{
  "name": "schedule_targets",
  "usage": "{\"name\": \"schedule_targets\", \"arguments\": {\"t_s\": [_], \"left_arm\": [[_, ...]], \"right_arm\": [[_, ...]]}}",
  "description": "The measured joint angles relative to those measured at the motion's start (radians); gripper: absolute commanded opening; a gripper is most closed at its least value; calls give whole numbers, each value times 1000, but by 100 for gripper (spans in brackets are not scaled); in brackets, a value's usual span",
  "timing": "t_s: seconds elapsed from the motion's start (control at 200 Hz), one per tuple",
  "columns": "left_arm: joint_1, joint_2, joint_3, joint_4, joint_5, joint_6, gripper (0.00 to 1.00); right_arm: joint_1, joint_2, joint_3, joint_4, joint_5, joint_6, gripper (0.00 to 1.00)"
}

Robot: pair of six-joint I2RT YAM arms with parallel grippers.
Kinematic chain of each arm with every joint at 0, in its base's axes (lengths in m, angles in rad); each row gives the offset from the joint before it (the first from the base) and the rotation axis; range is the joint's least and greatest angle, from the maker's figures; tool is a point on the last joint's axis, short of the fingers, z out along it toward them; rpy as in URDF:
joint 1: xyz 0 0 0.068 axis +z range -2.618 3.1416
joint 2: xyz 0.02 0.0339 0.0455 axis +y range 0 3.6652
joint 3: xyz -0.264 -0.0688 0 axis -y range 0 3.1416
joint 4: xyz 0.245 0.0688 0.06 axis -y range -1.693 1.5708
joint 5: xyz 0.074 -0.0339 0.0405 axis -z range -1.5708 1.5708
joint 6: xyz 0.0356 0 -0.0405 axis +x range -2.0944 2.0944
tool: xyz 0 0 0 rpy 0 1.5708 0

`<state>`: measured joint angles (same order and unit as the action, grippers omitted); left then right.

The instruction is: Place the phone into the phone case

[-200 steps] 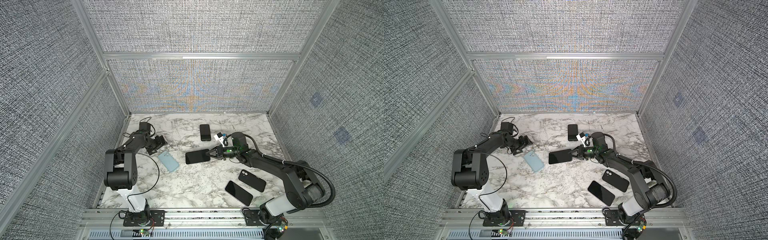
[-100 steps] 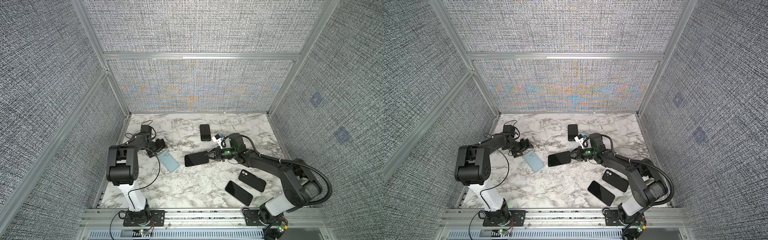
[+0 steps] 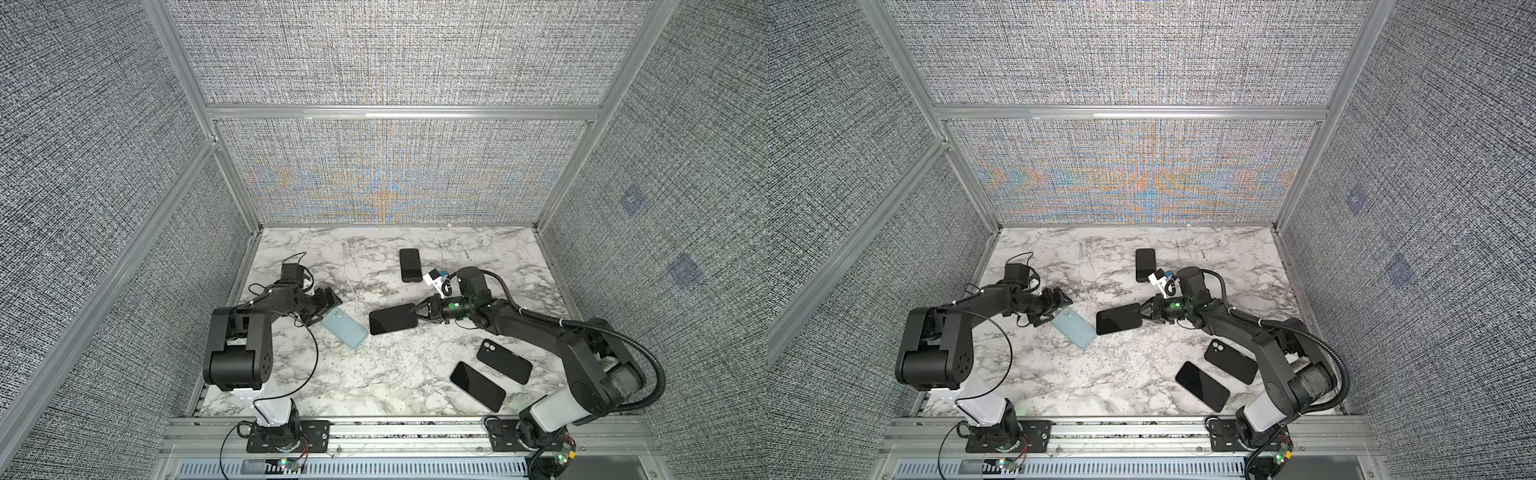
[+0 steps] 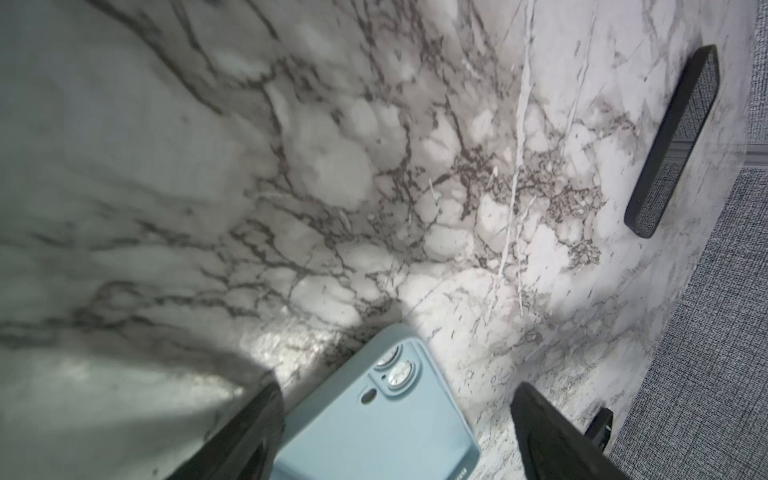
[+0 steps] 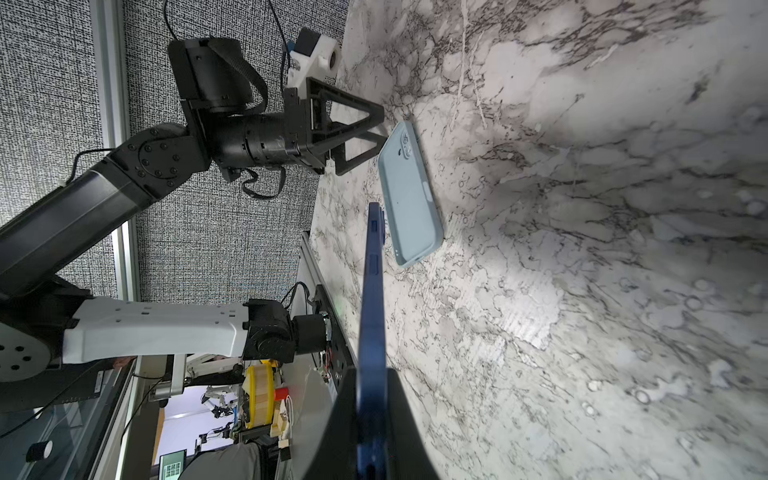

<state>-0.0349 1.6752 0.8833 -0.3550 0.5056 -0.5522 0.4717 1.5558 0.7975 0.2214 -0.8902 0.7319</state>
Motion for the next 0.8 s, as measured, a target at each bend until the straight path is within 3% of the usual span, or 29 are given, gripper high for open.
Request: {"name": "schedule_targets", "arguments": {"t_s": [0.55, 0.8], "left_arm": [[-101, -225, -264, 94, 72, -132, 88], [-161, -224, -325, 216, 123, -212, 88]], "right_arm": [[1, -43, -1, -127, 68, -66, 10], [1, -42, -1, -145, 74, -75, 10]]}}
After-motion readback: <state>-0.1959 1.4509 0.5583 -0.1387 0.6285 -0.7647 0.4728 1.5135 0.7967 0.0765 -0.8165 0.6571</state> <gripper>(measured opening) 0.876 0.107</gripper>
